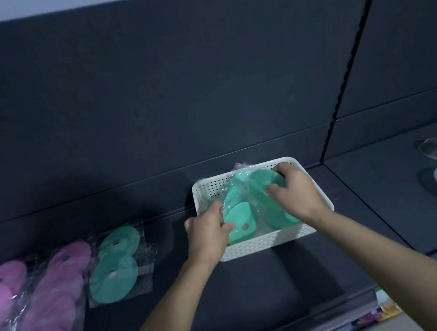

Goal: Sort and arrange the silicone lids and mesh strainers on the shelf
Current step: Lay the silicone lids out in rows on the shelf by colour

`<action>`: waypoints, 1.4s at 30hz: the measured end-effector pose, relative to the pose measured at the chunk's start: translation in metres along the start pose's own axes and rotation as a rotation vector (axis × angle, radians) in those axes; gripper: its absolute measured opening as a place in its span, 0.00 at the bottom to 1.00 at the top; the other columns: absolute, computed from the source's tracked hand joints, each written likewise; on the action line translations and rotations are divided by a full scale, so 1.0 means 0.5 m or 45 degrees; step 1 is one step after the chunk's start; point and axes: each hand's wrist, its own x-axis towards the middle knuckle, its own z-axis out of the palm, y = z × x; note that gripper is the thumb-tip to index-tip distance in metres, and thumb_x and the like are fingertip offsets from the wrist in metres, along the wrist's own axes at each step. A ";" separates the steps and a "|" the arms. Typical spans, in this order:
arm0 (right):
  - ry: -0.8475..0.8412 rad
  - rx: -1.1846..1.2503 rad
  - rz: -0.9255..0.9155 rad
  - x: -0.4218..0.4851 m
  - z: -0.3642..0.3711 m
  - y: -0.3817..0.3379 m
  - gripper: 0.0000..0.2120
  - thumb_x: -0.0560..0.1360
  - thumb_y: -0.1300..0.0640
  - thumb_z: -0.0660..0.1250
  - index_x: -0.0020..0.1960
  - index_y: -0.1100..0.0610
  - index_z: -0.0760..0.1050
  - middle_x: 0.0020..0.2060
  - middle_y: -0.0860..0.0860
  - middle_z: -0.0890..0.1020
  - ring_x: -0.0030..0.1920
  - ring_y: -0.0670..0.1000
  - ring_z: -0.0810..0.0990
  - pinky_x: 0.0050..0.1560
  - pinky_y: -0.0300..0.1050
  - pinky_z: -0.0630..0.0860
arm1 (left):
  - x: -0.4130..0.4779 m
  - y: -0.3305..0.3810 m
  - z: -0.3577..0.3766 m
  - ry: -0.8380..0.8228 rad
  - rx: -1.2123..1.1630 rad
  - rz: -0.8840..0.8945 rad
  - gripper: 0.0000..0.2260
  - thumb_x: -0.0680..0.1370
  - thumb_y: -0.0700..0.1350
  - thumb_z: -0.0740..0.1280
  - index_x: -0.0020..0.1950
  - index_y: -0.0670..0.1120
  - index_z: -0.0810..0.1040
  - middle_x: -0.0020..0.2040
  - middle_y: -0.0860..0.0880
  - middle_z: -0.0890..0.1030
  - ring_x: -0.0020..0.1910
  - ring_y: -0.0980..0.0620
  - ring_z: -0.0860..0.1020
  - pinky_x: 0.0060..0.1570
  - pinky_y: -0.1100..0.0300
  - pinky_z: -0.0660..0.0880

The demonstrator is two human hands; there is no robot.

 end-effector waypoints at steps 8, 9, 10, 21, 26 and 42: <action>0.213 0.708 0.194 0.006 0.003 -0.043 0.06 0.76 0.59 0.64 0.41 0.56 0.75 0.32 0.47 0.78 0.32 0.47 0.76 0.33 0.42 0.73 | 0.025 -0.009 -0.066 0.093 -0.697 -0.220 0.07 0.76 0.40 0.68 0.39 0.45 0.74 0.39 0.52 0.75 0.38 0.55 0.73 0.38 0.65 0.68; 0.198 0.742 0.194 0.007 0.005 -0.050 0.06 0.76 0.59 0.64 0.40 0.55 0.75 0.32 0.48 0.78 0.33 0.47 0.76 0.34 0.42 0.73 | 0.025 -0.013 -0.075 0.090 -0.772 -0.235 0.07 0.76 0.40 0.66 0.39 0.42 0.72 0.37 0.51 0.75 0.37 0.53 0.72 0.37 0.61 0.68; 0.155 0.761 0.190 0.008 0.009 -0.056 0.06 0.76 0.59 0.64 0.40 0.56 0.75 0.33 0.49 0.78 0.34 0.49 0.76 0.34 0.44 0.74 | 0.023 -0.016 -0.082 0.090 -0.824 -0.237 0.07 0.77 0.39 0.65 0.40 0.41 0.71 0.36 0.50 0.74 0.37 0.52 0.71 0.38 0.58 0.67; -0.164 1.074 0.218 -0.015 0.104 -0.131 0.05 0.77 0.61 0.64 0.44 0.59 0.76 0.42 0.59 0.80 0.41 0.57 0.78 0.43 0.56 0.75 | -0.039 -0.106 -0.189 0.451 -0.967 -0.306 0.08 0.75 0.35 0.67 0.41 0.47 0.73 0.37 0.53 0.77 0.34 0.60 0.74 0.37 0.65 0.71; -0.463 1.031 0.186 -0.057 0.171 -0.161 0.06 0.77 0.60 0.65 0.47 0.63 0.77 0.41 0.59 0.80 0.40 0.56 0.77 0.40 0.49 0.72 | -0.089 -0.167 -0.233 0.526 -1.020 -0.377 0.08 0.74 0.33 0.68 0.42 0.45 0.72 0.35 0.53 0.77 0.31 0.63 0.75 0.34 0.68 0.73; -0.941 0.900 0.454 -0.191 0.376 -0.155 0.04 0.76 0.63 0.66 0.45 0.62 0.79 0.44 0.59 0.84 0.45 0.55 0.82 0.54 0.52 0.77 | -0.204 -0.326 -0.273 0.412 -0.849 -0.697 0.10 0.73 0.34 0.68 0.47 0.48 0.73 0.46 0.47 0.80 0.44 0.46 0.79 0.45 0.48 0.77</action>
